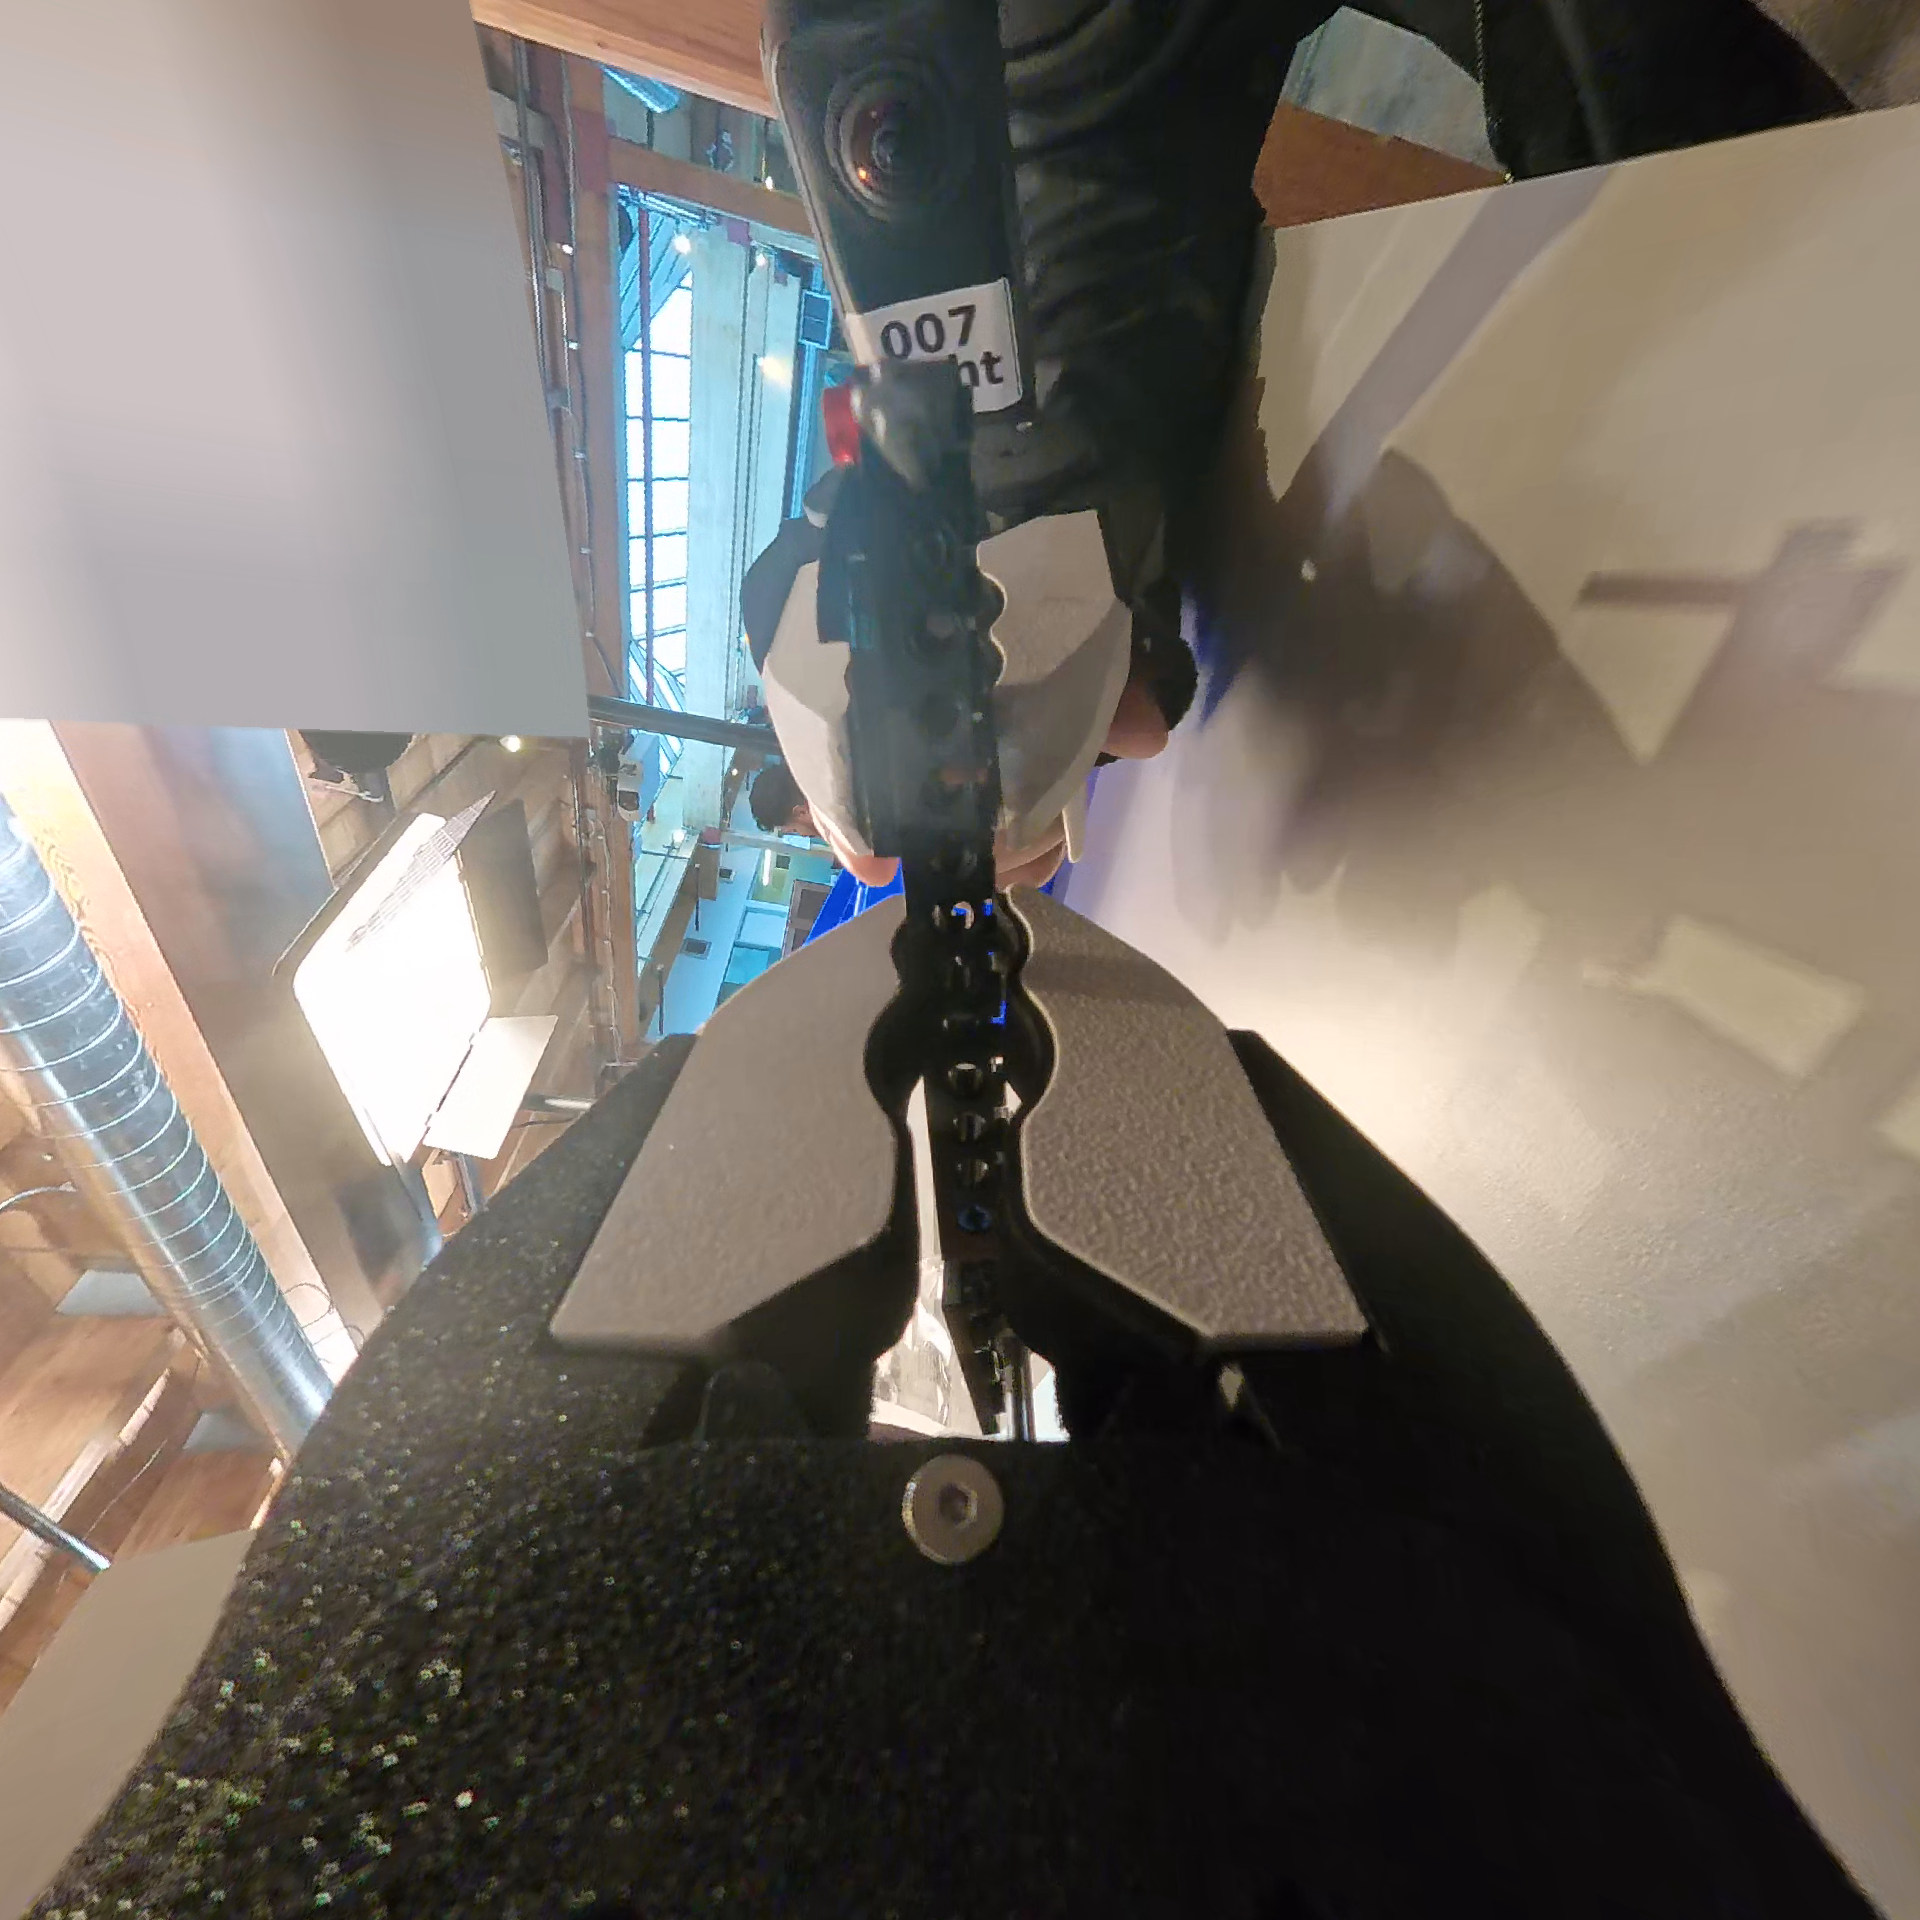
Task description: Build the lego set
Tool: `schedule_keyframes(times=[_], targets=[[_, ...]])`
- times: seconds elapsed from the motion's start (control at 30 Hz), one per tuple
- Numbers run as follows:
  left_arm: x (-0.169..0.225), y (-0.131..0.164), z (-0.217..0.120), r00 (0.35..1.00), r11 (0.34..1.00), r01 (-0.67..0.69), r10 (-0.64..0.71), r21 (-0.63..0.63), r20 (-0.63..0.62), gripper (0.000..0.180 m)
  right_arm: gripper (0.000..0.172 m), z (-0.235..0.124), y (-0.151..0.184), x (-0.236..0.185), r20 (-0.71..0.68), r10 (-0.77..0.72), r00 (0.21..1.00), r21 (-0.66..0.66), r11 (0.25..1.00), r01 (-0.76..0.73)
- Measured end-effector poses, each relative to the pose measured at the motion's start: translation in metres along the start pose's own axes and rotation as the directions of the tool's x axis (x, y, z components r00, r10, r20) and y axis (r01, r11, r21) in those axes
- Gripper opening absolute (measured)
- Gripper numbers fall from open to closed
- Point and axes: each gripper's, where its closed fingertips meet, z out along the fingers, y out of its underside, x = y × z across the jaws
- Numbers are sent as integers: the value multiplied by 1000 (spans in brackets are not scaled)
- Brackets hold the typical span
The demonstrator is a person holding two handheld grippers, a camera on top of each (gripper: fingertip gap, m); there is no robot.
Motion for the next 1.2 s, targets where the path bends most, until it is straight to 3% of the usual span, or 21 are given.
schedule_keyframes(times=[0.23,0.37,0.5,0.73,1.2], targets=[[2,0,0,1000,1000,6,-6,4,-12,11,19,0,0,-2,23,28,999,-8,1000,-28],[-3,4,-2,1000,1000,19,-19,-17,7,11,20,2,3,4,-54,45,997,-17,999,-46],[-2,9,-4,1000,999,10,-9,-41,23,10,34,0,17,6,-91,76,993,-72,994,-83],[3,15,-3,1000,997,8,-9,-78,-12,10,19,-4,14,-1,-62,2,998,-49,999,-5],[2,13,-3,1000,996,-7,5,-86,-31,10,19,-5,11,-1,4,124,992,-7,992,-124]])
